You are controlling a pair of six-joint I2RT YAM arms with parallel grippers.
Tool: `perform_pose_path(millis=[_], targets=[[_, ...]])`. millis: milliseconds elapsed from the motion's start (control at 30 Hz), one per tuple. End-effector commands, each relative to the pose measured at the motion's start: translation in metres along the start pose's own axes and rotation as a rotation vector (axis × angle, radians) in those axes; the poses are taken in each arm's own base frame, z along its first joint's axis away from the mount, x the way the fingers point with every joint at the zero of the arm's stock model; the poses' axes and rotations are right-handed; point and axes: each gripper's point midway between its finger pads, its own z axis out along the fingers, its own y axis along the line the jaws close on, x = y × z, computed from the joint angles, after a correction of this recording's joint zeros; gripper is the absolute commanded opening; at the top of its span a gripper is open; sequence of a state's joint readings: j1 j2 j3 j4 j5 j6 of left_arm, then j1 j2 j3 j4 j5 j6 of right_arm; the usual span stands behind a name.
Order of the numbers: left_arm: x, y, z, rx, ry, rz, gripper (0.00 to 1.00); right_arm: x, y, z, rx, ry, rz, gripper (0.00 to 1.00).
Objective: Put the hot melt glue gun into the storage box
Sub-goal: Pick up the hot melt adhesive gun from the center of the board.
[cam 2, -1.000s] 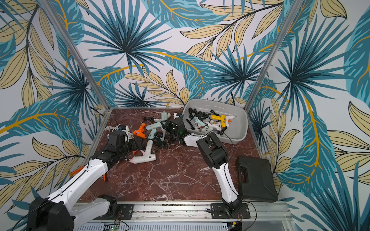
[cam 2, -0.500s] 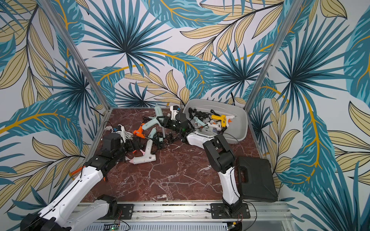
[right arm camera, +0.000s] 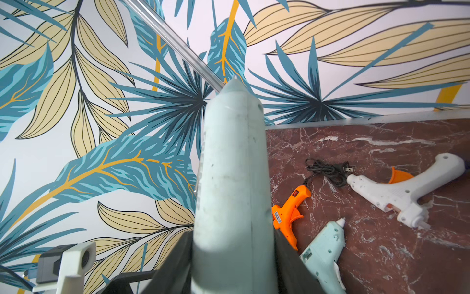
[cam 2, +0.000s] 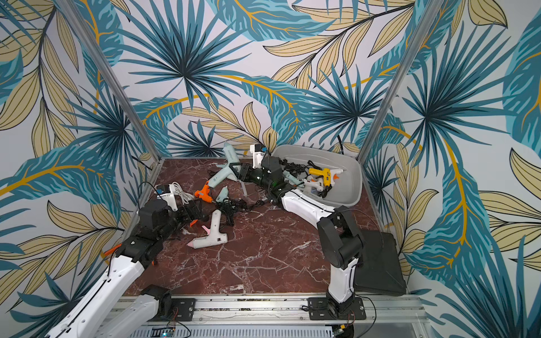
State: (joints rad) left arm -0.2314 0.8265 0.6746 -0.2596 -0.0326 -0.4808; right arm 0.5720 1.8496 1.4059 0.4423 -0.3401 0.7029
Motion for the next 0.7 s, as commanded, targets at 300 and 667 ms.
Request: perform_pose_path(millis=[300,667], targets=[[-0.002,-0.007,0.006,0.046,-0.008,-0.009,1.0,-0.063,0.058,-0.028,0.015,-0.126,-0.11,0.0],[0.0,-0.008,0.007,0.051,-0.002,-0.012,1.0,-0.114,0.078,-0.046,0.115,-0.226,-0.198,0.0]])
